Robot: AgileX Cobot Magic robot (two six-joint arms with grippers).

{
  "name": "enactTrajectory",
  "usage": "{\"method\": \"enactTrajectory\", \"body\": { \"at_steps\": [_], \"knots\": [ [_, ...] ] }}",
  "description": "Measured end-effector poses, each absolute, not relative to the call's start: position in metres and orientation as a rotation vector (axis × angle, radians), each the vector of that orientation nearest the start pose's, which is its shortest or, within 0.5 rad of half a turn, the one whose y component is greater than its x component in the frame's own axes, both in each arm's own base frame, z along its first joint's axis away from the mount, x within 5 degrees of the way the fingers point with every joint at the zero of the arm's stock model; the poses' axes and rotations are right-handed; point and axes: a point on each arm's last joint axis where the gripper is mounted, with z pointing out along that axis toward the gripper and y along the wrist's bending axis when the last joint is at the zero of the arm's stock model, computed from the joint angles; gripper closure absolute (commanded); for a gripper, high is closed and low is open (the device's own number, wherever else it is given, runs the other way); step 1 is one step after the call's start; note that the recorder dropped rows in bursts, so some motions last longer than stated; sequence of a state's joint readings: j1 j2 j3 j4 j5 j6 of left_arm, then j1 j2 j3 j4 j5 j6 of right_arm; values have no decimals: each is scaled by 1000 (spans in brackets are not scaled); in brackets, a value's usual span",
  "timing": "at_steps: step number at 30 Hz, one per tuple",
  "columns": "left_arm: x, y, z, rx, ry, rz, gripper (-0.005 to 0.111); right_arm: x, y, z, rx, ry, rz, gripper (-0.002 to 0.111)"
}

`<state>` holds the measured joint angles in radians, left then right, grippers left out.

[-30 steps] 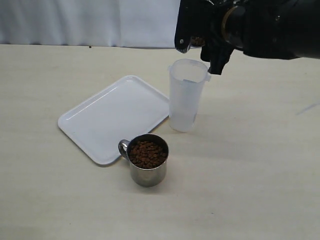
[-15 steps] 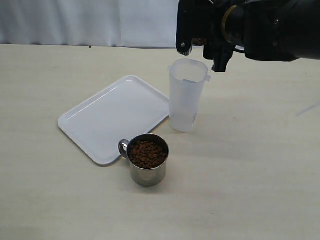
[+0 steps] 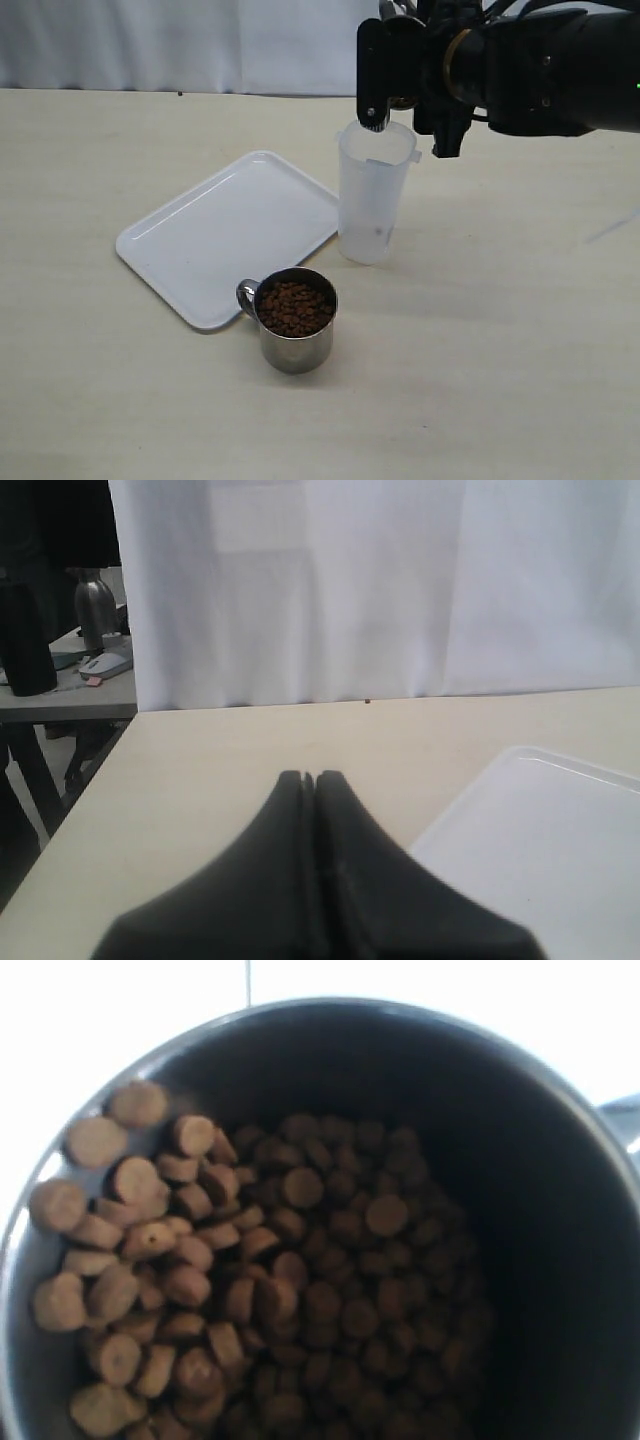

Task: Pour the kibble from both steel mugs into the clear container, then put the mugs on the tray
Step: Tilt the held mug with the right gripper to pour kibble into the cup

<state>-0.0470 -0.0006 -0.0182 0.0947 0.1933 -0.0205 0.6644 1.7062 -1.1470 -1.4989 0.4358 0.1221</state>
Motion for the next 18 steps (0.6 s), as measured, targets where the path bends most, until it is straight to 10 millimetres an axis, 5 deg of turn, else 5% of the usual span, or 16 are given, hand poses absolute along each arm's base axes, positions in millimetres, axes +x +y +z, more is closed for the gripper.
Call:
{"method": "enactTrajectory", "body": {
  "at_steps": [18],
  "knots": [
    [55,-1,202,85,1655,34,107,325,207,265,-1756,1222,-946,103]
  ]
}}
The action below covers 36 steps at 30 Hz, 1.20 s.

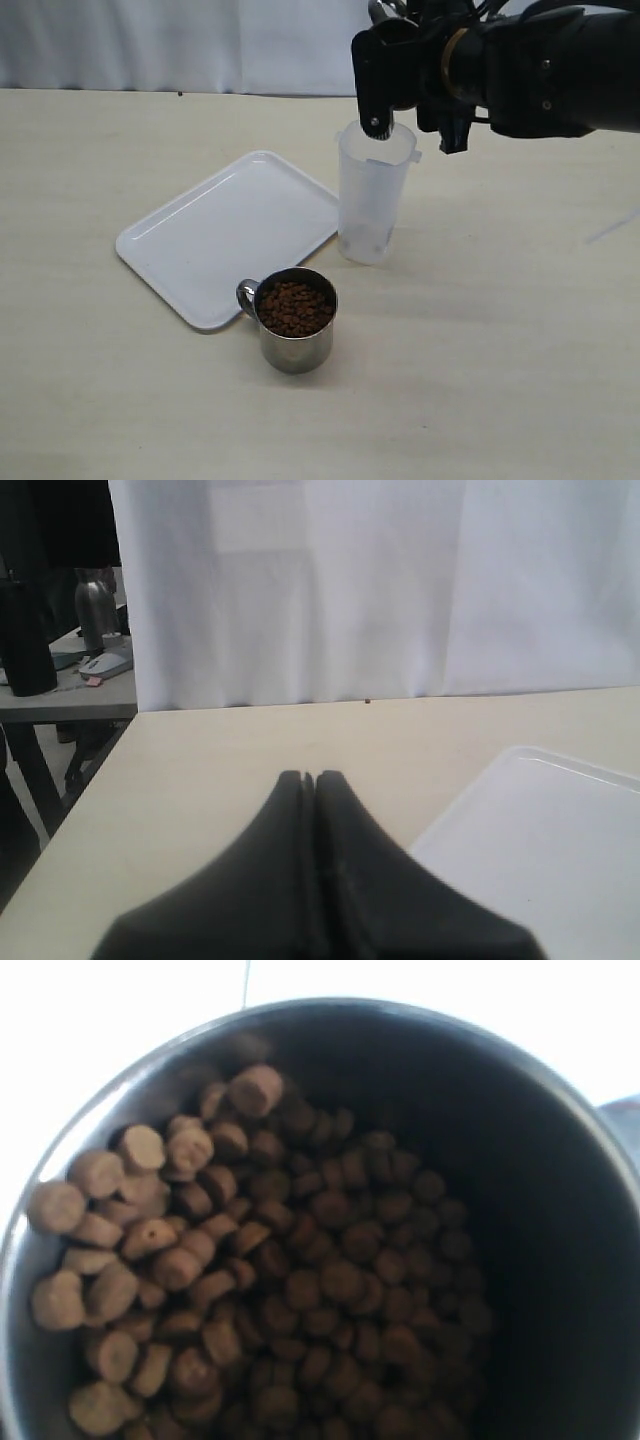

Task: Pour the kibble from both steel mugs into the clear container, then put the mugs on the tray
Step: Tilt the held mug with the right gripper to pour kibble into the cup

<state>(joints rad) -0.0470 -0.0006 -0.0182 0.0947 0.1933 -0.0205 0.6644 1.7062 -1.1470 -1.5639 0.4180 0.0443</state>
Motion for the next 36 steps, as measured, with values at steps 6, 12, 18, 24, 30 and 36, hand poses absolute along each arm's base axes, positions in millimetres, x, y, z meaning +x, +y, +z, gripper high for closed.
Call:
{"method": "enactTrajectory", "body": {
  "at_steps": [6,12,18,24,30,36],
  "knots": [
    [55,-1,202,85,1655,34,107,325,208,267,-1779,1164,-980,103],
    [55,-1,202,85,1655,34,107,325,211,268,-1799,1115,-983,103],
    [55,-1,202,85,1655,34,107,325,211,268,-1811,1085,-996,103],
    [55,-1,202,85,1655,34,107,326,212,269,-1820,1060,-1013,103],
    [55,-1,202,85,1655,34,107,326,212,270,-1827,1042,-1025,103],
    [55,-1,202,85,1655,34,107,326,212,270,-1862,998,-1056,103]
  ]
}}
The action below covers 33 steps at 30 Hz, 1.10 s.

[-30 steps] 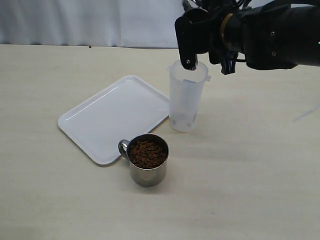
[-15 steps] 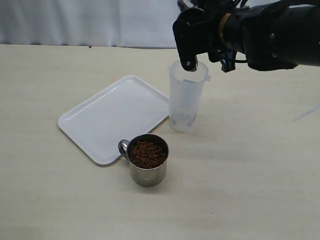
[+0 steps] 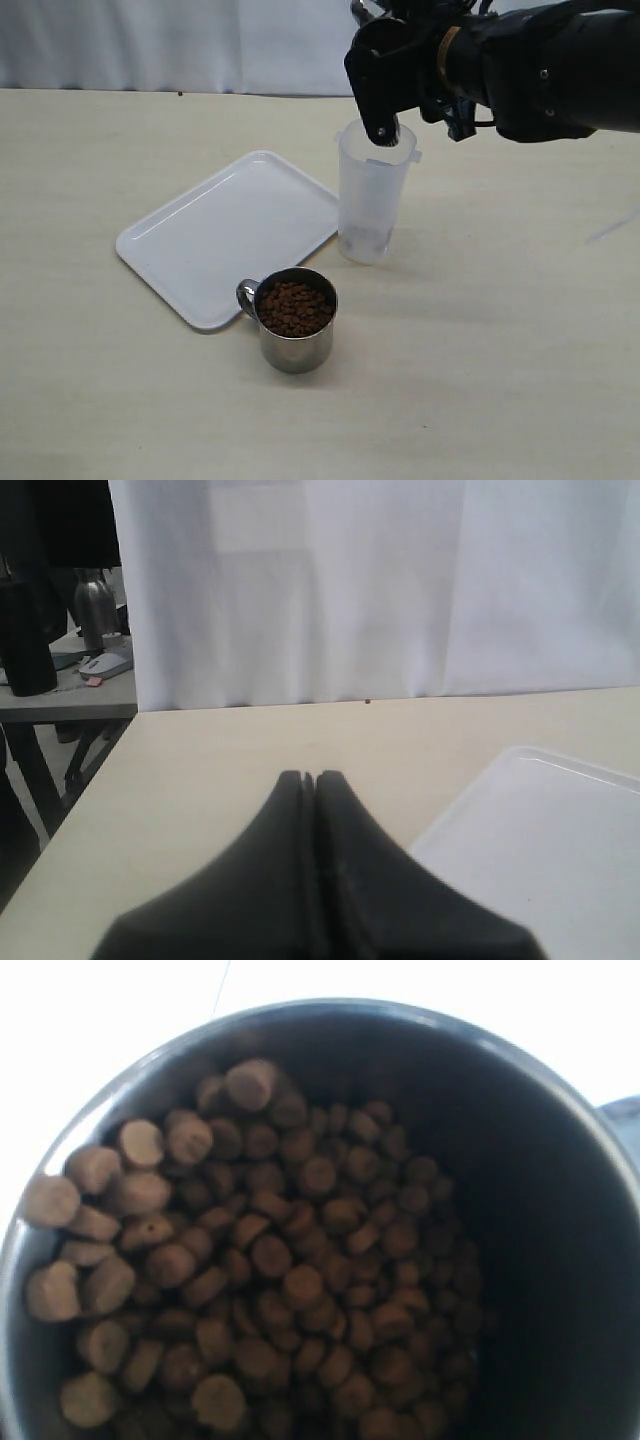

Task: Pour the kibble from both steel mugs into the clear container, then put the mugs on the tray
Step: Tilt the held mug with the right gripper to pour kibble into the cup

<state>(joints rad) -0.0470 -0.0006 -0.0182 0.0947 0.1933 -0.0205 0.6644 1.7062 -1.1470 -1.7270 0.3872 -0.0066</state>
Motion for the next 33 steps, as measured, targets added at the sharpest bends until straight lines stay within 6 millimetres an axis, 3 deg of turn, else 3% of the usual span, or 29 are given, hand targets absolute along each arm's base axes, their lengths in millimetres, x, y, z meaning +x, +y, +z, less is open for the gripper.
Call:
{"method": "enactTrajectory", "body": {
  "at_steps": [17,33],
  "knots": [
    [55,-1,202,85,1655,34,107,324,216,268,-1900,938,-1017,103],
    [55,-1,202,85,1655,34,107,325,215,269,-1942,884,-1082,103]
  ]
}}
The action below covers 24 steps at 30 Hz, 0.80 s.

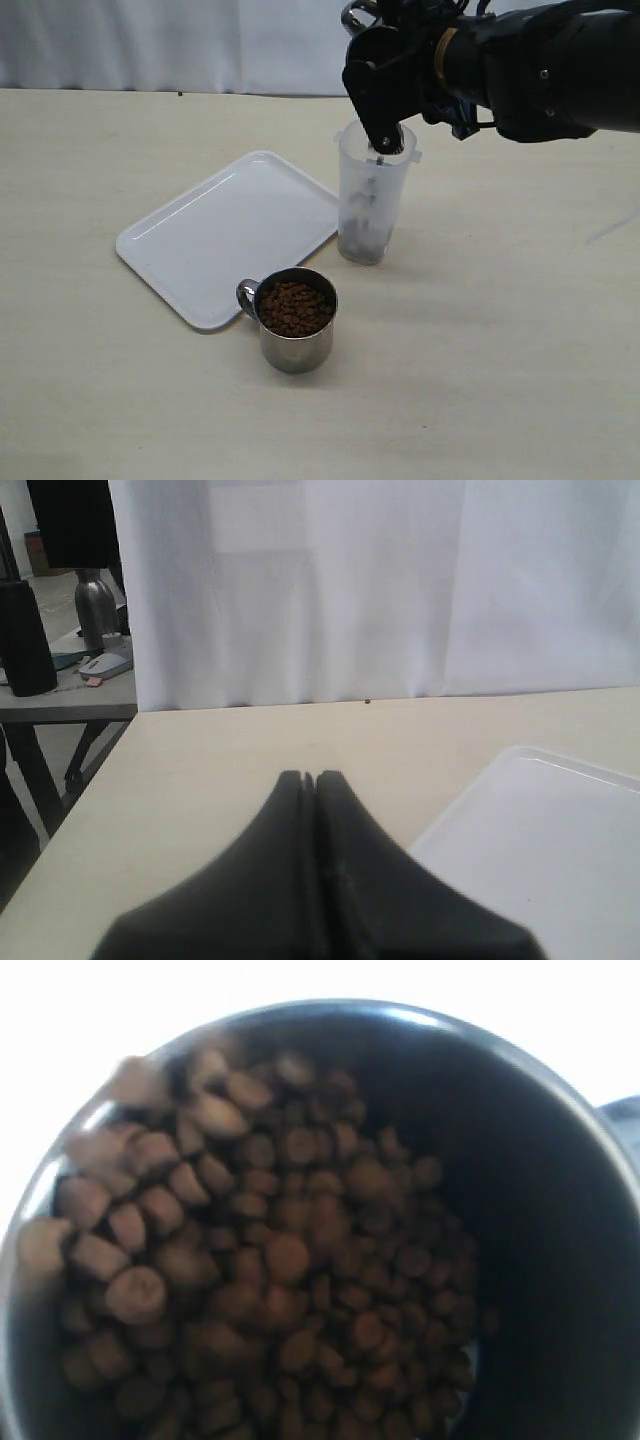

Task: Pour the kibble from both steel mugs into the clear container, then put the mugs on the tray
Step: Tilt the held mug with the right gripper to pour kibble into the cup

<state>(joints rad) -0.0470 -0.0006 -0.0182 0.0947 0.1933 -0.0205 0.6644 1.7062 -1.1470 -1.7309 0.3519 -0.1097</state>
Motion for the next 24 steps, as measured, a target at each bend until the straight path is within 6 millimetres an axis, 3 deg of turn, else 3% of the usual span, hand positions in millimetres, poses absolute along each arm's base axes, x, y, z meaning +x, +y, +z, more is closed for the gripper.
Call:
{"method": "enactTrajectory", "body": {
  "at_steps": [24],
  "knots": [
    [55,-1,202,85,1655,34,107,325,215,269,-2031,753,-1165,103]
  ]
}}
